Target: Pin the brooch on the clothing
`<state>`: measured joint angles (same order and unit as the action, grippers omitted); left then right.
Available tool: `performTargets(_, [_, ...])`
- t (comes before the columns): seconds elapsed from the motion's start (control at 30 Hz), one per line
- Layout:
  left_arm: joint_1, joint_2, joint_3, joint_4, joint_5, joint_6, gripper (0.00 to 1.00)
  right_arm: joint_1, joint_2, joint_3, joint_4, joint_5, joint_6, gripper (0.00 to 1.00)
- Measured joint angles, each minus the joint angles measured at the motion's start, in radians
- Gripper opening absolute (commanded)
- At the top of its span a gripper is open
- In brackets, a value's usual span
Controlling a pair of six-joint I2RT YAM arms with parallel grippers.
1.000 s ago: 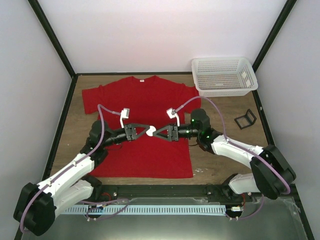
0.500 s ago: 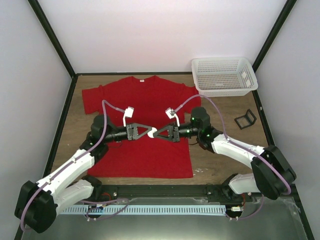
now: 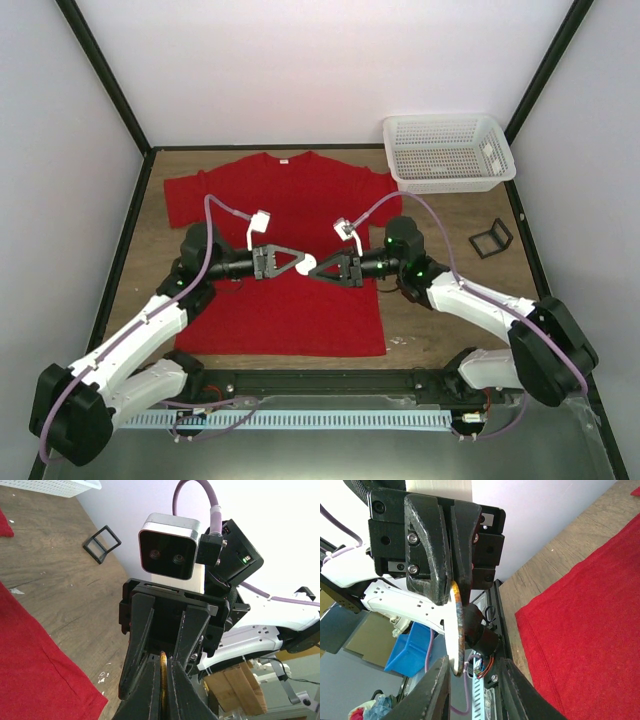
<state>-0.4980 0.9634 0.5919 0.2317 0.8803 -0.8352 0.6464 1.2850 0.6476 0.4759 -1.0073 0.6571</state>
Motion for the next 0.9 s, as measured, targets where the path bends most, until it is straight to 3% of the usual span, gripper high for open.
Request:
performTargets(0.47, [0.001, 0.013, 0.026, -0.06, 0.032, 0.068, 0.0, -0.022, -0.026, 0.0, -0.042, -0.024, -0.047, 0.15])
performTargets(0.7, [0.001, 0.024, 0.029, -0.062, 0.048, 0.075, 0.0, -0.022, -0.01, 0.0, -0.008, -0.056, -0.035, 0.01])
performTargets(0.9, [0.004, 0.027, 0.03, -0.053, 0.057, 0.081, 0.0, -0.023, 0.005, 0.0, 0.037, -0.083, -0.002, 0.01])
